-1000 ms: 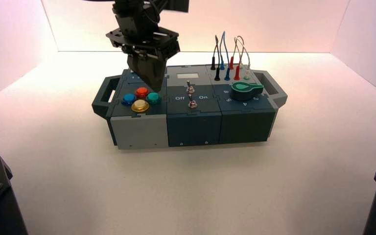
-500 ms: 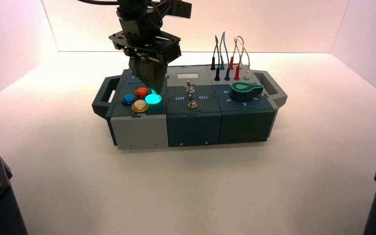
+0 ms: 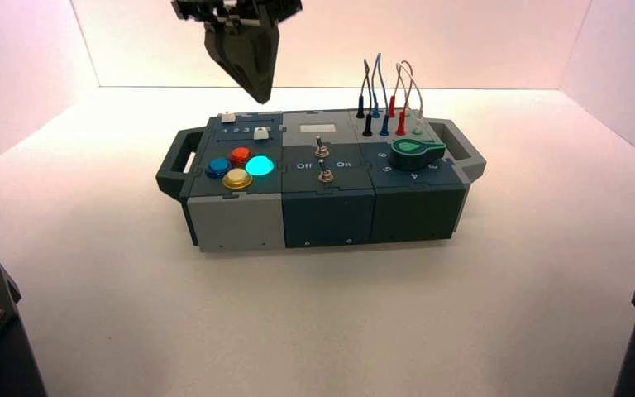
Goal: Push the green button with the left gripper.
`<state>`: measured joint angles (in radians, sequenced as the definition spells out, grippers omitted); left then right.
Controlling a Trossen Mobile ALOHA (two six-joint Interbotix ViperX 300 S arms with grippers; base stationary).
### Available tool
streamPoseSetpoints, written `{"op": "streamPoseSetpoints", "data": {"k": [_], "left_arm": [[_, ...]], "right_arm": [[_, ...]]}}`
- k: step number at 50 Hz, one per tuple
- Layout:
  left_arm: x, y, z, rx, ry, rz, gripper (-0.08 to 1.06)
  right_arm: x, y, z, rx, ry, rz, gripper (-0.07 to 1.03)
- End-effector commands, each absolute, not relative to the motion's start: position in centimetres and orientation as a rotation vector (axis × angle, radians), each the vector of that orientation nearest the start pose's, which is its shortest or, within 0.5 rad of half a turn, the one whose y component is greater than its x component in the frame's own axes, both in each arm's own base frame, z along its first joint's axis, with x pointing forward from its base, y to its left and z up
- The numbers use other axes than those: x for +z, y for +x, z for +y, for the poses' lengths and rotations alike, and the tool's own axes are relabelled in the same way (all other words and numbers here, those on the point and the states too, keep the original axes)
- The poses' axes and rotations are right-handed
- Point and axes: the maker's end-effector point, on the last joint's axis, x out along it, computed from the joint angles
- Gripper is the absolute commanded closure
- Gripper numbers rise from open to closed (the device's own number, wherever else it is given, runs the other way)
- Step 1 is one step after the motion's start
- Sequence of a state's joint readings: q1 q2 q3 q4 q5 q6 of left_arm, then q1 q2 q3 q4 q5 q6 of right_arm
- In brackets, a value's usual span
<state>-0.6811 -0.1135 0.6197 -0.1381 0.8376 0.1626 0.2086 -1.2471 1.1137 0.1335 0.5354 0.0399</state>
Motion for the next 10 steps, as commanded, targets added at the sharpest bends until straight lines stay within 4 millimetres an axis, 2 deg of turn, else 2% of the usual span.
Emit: {"op": "streamPoseSetpoints", "data": {"k": [1,10], "left_arm": [[12.49,24.15,-21.96,-0.710,0.440,1.270,1.01],[12.47,24.02,-21.86,-0.710,0.442,1.274,1.01]], "right_arm": [[25.47,19.02,5.40,0.248,0.129,0.421,0.99],[25.34,19.10,5.41,0.247,0.125,0.427,0.99]]}}
